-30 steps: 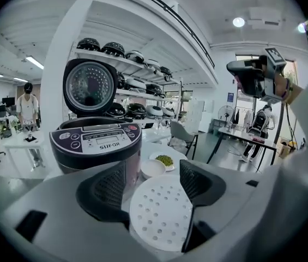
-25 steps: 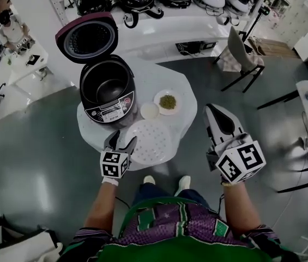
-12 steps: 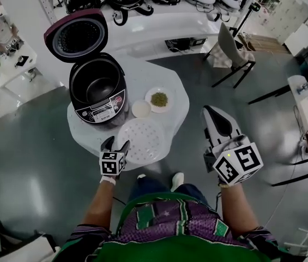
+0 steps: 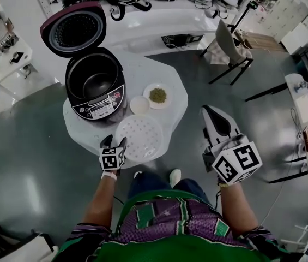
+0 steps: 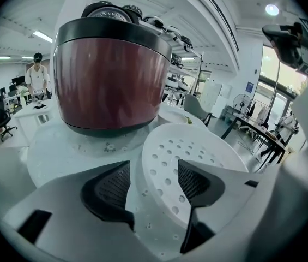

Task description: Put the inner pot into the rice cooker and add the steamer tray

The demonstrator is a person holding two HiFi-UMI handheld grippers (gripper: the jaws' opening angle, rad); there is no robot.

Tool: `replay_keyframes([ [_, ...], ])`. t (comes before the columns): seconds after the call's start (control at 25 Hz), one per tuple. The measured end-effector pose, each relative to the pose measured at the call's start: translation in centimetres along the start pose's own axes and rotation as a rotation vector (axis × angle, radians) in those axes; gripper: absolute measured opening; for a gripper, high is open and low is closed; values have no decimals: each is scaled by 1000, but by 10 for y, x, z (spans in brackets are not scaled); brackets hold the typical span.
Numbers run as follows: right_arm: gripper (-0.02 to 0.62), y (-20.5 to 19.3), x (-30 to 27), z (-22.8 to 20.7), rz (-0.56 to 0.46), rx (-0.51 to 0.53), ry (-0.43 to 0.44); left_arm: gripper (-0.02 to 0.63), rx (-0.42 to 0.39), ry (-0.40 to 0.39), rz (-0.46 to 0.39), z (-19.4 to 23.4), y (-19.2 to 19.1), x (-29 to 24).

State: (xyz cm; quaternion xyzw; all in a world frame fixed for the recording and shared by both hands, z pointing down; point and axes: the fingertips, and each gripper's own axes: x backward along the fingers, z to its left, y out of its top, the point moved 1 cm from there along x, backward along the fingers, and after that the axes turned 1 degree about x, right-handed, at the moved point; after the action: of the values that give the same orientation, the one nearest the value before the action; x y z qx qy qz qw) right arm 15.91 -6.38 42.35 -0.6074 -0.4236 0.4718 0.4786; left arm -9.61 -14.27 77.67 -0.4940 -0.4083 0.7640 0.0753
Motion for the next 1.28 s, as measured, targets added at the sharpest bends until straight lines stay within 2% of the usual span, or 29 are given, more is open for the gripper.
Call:
replay_keyframes([
  [0.2,6,-6,-3,7,19,5,4,258,28,12,26,2,-9,-11],
  [0.4,6,-1,-6,8,30,0,3,207,22,15,51,1,-9,-18],
  [0.88,6,-3,-9,8,60,-5,6,50,41,82,37,9,-5,-21],
  [1.04,6,-10,-12,12,68,-7,7,31,53,92,36,13,-5,-23],
  [1.28,6,-13,-7,16,67,-6,8,25,24,87,33,9,-6,-19],
])
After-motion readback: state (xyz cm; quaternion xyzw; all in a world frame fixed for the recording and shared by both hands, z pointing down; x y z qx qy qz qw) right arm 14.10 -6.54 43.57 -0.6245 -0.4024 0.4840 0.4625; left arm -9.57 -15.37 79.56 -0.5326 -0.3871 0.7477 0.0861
